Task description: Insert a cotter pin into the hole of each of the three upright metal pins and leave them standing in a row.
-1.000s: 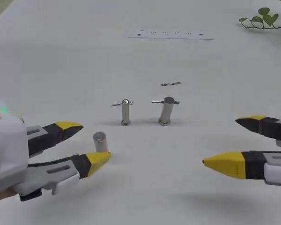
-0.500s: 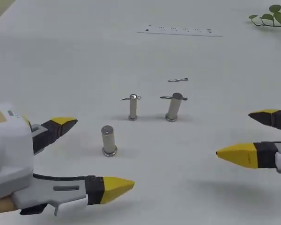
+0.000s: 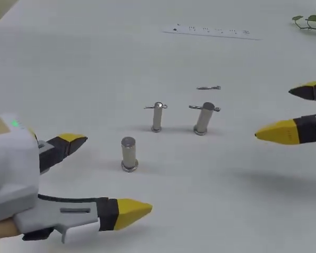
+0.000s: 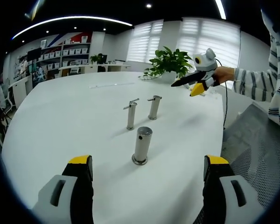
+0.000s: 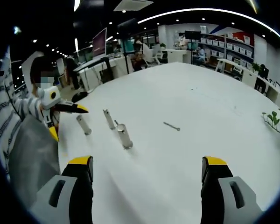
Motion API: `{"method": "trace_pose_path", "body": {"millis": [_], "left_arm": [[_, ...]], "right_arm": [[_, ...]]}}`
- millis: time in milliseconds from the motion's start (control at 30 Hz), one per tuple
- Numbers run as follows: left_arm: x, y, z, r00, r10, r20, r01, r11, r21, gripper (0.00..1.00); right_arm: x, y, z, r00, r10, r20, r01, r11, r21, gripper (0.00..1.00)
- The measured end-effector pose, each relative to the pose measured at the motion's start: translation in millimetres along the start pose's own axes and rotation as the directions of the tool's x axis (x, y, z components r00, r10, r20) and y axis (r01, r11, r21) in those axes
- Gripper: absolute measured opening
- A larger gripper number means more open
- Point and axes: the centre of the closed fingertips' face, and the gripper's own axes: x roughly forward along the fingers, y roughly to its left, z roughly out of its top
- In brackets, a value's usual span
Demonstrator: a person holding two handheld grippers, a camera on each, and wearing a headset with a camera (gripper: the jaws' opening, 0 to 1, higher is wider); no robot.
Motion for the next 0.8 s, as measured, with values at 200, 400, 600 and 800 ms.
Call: {"method": "trace_pose_path", "body": {"millis": [200,400,600,800], "left_arm": [[-1.8,-3.2,-0.4,1.0,-0.004,-0.002,0.004,1.0,-0.007,0.99],[-3.4,-5.4,-2.4,0.9999,-0.009,-0.01,0.009,1.0,-0.01,0.99],[-3.3,-3.5,-2.0,1.0,0.002,-0.004,-0.002,0.999,-0.033,0.99],[-3.2,0.4,-3.8,0.9998,0.016,-0.007,-0.017,0.999,-0.044,0.99]], "right_arm": [[15.0,-15.8,13.3,0.9985,0.026,-0.049,-0.03,0.996,-0.081,0.97],[31.9,-26.5,19.5,0.9912,0.046,-0.124,-0.068,0.983,-0.173,0.94],[53.7,-34.7,27.2,0.9818,0.051,-0.183,-0.097,0.962,-0.253,0.82],[75.0,-39.6,21.8,0.9652,0.077,-0.25,-0.156,0.936,-0.314,0.78]]}}
